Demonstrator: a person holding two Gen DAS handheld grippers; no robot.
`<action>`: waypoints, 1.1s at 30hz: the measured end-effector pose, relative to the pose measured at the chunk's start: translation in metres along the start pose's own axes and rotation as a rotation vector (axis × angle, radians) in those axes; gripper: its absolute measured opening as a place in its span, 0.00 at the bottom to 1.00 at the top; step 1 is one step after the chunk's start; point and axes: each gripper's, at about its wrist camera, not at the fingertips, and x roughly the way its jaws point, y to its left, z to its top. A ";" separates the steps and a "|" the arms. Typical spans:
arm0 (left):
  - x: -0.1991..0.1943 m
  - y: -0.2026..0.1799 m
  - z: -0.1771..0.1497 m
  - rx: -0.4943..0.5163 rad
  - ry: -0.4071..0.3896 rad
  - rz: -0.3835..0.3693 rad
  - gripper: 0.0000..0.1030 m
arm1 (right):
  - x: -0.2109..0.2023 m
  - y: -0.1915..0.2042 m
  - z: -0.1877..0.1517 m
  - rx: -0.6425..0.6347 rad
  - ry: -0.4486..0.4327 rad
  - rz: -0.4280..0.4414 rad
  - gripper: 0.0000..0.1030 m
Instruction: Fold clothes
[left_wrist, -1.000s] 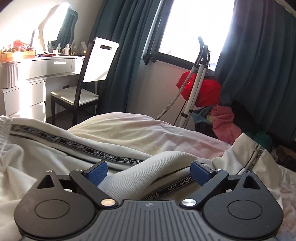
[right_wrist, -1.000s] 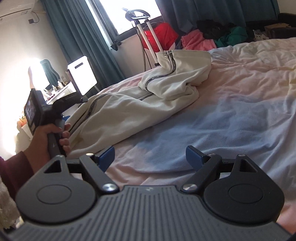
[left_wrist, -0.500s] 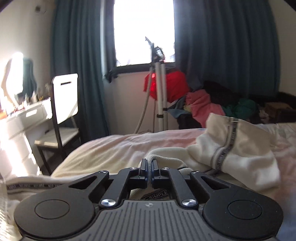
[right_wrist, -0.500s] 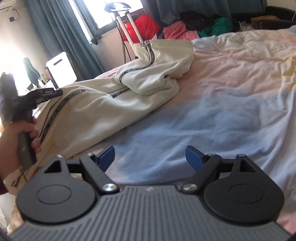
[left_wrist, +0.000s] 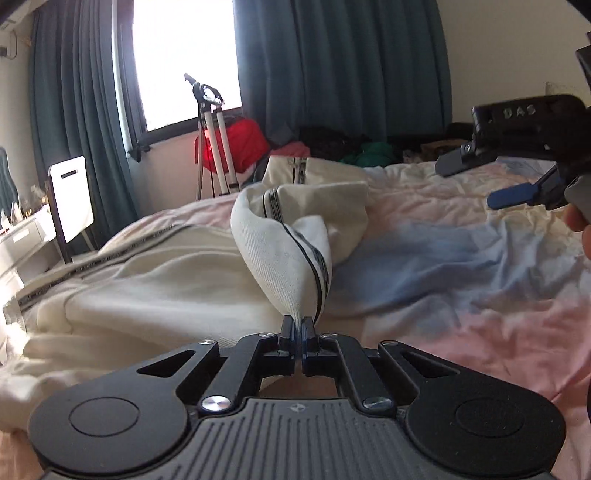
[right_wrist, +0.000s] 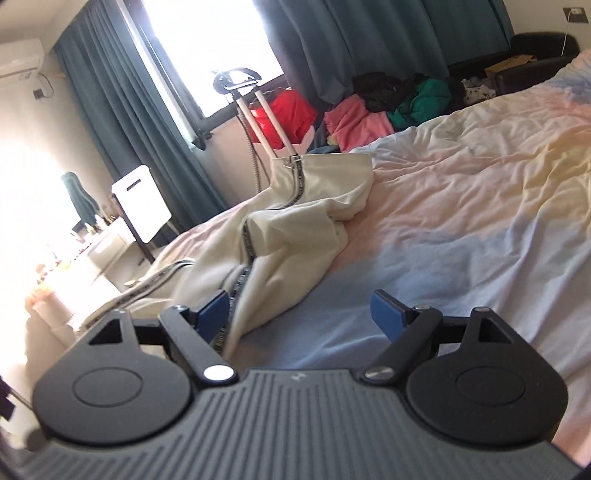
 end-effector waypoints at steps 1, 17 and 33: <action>0.004 0.002 -0.003 -0.040 0.012 -0.001 0.03 | -0.004 0.000 -0.001 0.008 0.001 0.016 0.83; 0.024 0.041 -0.032 -0.347 -0.031 -0.137 0.04 | 0.089 0.084 0.031 -0.185 0.083 0.034 0.83; 0.094 0.090 -0.079 -0.742 -0.068 -0.394 0.04 | 0.451 0.164 0.082 -0.426 0.245 -0.297 0.62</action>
